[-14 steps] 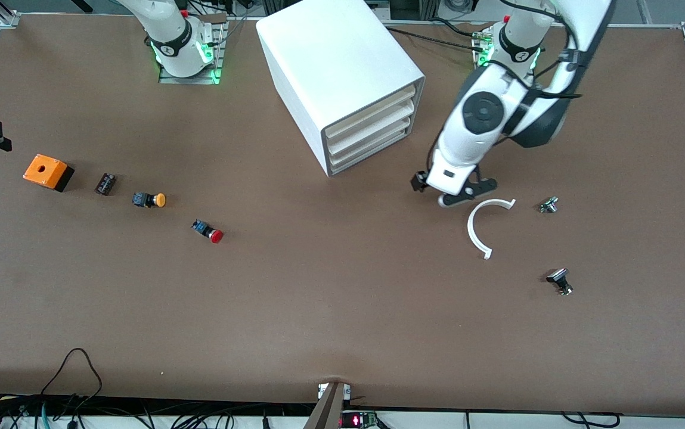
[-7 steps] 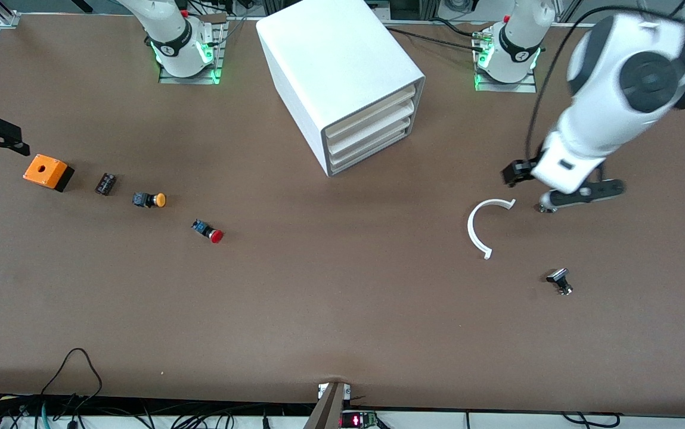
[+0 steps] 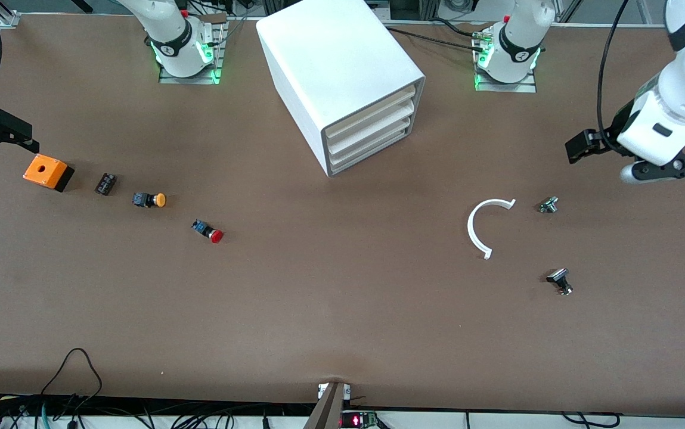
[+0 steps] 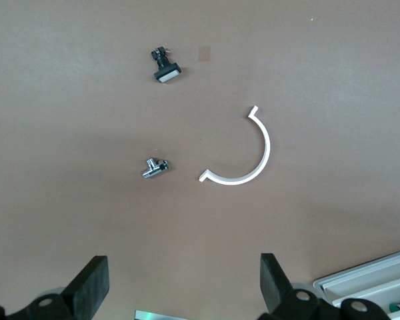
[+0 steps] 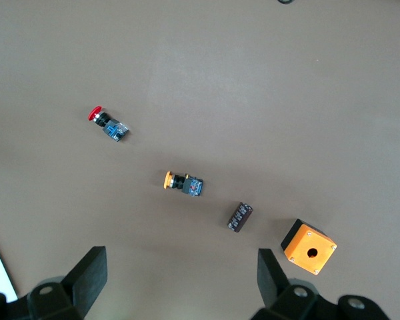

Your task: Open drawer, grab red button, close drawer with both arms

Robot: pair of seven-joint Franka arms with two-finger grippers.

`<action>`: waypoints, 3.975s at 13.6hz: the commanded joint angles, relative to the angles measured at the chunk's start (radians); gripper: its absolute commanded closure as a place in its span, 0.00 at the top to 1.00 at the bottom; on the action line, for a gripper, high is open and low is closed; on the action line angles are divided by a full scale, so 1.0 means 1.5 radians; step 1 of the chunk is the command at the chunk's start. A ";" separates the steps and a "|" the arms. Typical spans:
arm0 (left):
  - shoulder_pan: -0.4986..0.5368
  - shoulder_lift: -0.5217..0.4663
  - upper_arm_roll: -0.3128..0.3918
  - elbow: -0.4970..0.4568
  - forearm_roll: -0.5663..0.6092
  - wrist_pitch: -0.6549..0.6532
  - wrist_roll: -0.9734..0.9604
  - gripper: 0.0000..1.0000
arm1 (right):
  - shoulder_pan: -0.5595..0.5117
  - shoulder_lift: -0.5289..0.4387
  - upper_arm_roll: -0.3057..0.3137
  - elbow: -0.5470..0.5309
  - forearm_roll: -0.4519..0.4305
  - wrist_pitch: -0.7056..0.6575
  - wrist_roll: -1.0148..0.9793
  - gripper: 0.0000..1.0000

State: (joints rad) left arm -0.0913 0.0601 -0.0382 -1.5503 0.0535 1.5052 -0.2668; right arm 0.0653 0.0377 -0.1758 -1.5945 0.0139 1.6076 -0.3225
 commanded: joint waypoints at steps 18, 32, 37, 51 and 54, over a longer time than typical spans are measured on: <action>0.023 0.006 0.011 0.033 -0.024 -0.026 0.076 1.00 | 0.016 -0.052 0.012 -0.059 -0.003 -0.005 -0.035 1.00; 0.027 0.007 0.004 0.032 -0.027 -0.035 0.088 1.00 | 0.014 -0.036 0.009 -0.045 0.002 -0.012 -0.041 1.00; 0.036 0.006 0.006 0.026 -0.027 -0.035 0.114 1.00 | 0.014 -0.035 0.009 -0.045 0.000 -0.013 -0.040 1.00; 0.036 0.007 0.004 0.027 -0.027 -0.022 0.114 1.00 | 0.013 -0.030 0.009 -0.044 -0.002 -0.019 -0.039 1.00; 0.036 0.007 0.004 0.027 -0.028 -0.022 0.114 1.00 | 0.013 -0.029 0.009 -0.044 -0.002 -0.019 -0.038 1.00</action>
State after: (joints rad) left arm -0.0459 0.0632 -0.0279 -1.5257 0.0231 1.4711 -0.1238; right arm 0.0842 -0.0117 -0.1595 -1.6758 0.0139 1.5921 -0.3661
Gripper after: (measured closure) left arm 0.000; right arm 0.000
